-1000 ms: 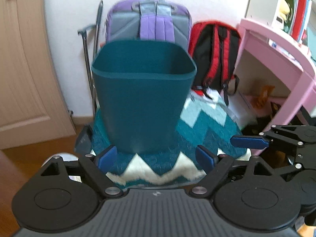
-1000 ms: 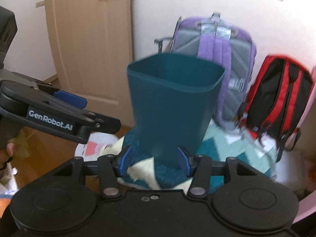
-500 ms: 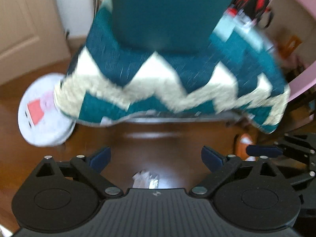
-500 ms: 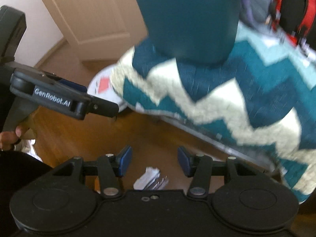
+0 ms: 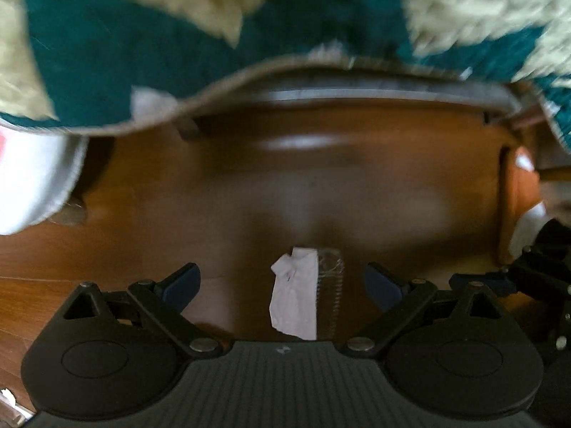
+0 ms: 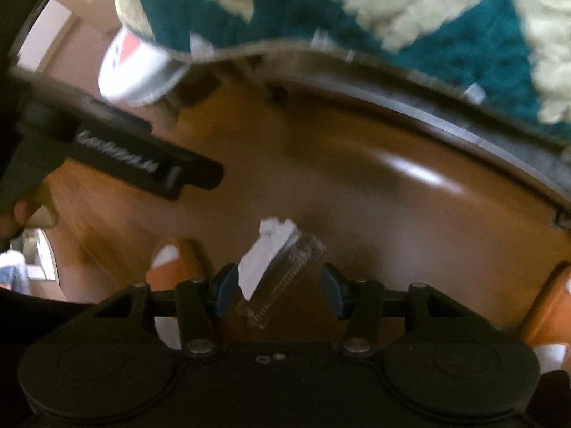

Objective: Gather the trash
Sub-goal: 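Withdraw both tools from the bin and lower them to the floor, then grasp the white tissue with the left tool while right grasps the clear plastic tray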

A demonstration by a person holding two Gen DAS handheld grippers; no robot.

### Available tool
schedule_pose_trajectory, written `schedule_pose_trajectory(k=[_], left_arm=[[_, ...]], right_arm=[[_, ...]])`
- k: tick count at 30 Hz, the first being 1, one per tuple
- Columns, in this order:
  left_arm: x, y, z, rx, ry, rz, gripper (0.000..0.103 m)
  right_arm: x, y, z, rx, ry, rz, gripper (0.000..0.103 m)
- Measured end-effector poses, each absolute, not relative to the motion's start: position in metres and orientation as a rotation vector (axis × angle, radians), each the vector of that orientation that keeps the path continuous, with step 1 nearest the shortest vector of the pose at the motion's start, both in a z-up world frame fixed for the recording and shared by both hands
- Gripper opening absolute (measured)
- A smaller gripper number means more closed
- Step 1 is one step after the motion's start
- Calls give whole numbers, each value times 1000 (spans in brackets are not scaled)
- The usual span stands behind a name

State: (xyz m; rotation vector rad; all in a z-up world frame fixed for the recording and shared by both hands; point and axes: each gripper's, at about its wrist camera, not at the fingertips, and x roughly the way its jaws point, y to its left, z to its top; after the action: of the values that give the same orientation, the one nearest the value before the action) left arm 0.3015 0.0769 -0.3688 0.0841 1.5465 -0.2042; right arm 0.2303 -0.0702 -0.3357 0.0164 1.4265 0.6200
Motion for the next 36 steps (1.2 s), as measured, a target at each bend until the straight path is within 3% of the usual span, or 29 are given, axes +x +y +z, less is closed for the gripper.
schedule_pose_trajectory(k=[15,24,28,30,32,36], left_arm=[[298,88,-526,-52,1738,-187,96],[295,120,-555,-258,1775,-173,67],[291,135,-562,-319,1792,-157,46],[289,139,-563,-301,1792,-135,45],[287,139,-565,-261,1788,-122,35],[288,141,-563,-230,1763,-103,34]], right_arm=[[224,-15,-467,-26,1674,653,51],[220,8,-496,-46,1714,686,51],[221,11,-501,-48,1718,677,51],[224,12,-504,-41,1709,662,51],[228,16,-508,-31,1708,637,51],[237,22,-514,3,1711,548,51]])
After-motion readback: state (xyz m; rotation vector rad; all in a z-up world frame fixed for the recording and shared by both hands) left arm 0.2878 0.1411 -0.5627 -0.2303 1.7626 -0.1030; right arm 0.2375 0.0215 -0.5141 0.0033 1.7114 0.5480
